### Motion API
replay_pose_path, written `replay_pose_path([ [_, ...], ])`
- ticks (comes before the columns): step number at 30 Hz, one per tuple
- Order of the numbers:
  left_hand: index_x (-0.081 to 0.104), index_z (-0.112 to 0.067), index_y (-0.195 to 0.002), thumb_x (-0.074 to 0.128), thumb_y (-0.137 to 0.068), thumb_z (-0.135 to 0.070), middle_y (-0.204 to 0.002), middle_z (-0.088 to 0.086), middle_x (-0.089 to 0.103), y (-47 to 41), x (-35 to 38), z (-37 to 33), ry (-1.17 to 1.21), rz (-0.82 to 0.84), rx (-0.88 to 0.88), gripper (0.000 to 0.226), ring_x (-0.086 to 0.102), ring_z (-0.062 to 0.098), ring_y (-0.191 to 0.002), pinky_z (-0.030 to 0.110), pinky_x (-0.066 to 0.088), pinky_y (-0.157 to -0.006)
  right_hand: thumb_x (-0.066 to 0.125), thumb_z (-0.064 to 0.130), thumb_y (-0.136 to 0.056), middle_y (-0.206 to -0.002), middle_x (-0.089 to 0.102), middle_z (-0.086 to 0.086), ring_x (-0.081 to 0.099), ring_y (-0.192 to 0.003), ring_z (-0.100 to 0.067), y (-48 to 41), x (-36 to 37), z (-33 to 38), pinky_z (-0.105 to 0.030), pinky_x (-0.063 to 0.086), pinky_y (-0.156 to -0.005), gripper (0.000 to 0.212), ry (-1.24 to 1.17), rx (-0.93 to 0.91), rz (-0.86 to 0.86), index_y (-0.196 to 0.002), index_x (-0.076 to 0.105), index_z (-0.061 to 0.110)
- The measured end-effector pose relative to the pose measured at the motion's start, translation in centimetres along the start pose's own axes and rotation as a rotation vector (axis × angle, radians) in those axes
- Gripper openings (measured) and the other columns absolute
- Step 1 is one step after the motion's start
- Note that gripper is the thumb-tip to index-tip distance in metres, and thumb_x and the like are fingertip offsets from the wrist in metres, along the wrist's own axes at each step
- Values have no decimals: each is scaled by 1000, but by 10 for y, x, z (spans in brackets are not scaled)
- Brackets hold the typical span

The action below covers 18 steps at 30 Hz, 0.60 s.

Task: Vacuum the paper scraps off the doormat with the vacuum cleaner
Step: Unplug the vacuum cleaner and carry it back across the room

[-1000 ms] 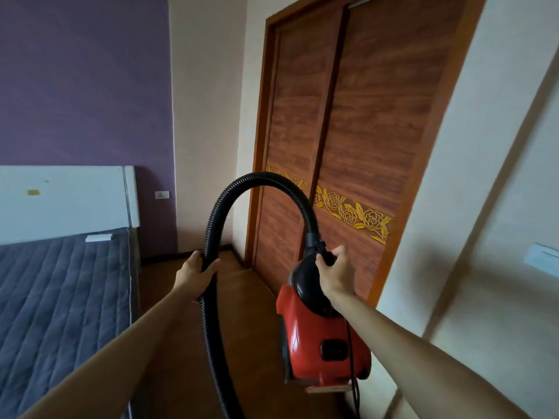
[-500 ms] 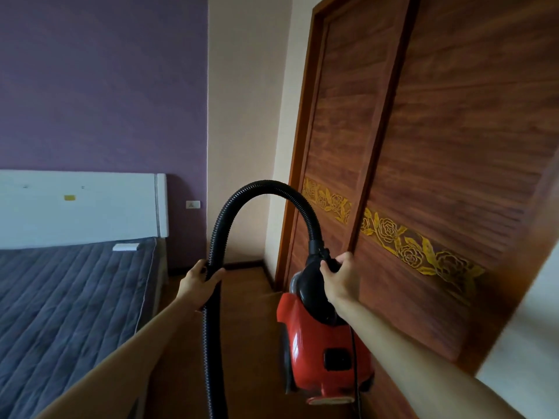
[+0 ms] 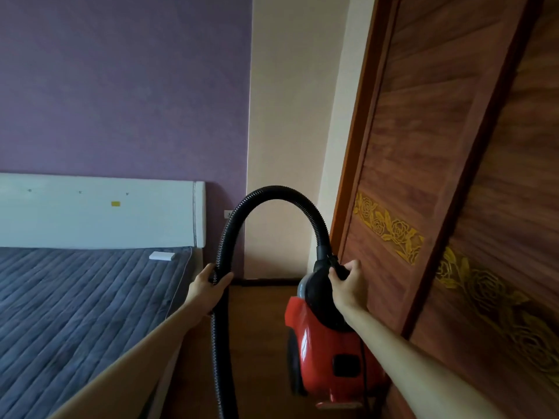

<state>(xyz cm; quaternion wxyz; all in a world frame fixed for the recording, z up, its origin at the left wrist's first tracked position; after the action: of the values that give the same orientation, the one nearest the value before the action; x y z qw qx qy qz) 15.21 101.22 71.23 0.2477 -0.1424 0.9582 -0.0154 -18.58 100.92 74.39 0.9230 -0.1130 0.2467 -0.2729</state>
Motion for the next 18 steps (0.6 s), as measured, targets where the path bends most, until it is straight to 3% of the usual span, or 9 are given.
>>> replay_pose_path([
  [3, 58, -21, -106, 66, -92, -39, -85, -4, 62, -49, 31, 5, -18, 6, -4, 24, 60, 7, -67, 18, 40, -46, 67, 23, -88, -84, 64, -8, 62, -76, -28, -46, 35, -21, -37, 51, -67, 21, -6, 29, 18, -90, 50, 11],
  [6, 60, -20, -109, 66, -91, -40, -92, 1, 66, -111, 61, 16, -16, 7, -26, 28, 60, 9, -69, 22, 43, -51, 67, 24, -89, -86, 64, -8, 63, -78, -29, -100, 73, -38, -39, 53, -69, 21, 13, 41, 35, -91, 50, 11],
  [12, 53, -27, -108, 65, -93, -38, -81, -5, 61, -240, 120, 19, 6, 16, -62, 23, 61, 14, -68, 27, 50, -56, 65, 23, -92, -87, 61, -3, 61, -78, -24, -212, 147, -69, -30, 45, -64, 20, 30, 61, 65, -94, 47, 15],
  [15, 52, -28, -104, 65, -92, -40, -86, 2, 68, -297, 149, 11, -2, 34, -66, 21, 69, 23, -75, 38, 59, -66, 64, 22, -93, -85, 57, 0, 57, -76, -20, -263, 170, -76, -28, 41, -65, 19, 9, 72, 49, -95, 47, 14],
  [18, 52, -28, -106, 65, -92, -40, -87, 5, 69, -347, 177, 3, 3, 59, -66, 22, 70, 24, -73, 40, 60, -65, 64, 21, -93, -86, 59, -3, 58, -76, -22, -310, 190, -84, -27, 41, -64, 20, 1, 78, 24, -95, 47, 12],
])
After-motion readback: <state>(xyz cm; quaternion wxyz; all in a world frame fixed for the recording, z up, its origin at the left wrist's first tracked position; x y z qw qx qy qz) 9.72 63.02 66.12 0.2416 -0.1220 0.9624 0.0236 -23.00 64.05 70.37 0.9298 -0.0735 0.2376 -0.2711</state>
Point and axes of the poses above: each hand's wrist, its own y-axis away from the middle knuckle, its own x-axis out of the palm, z = x × y, the point moved 6 cm from there along -y, towards the middle knuckle
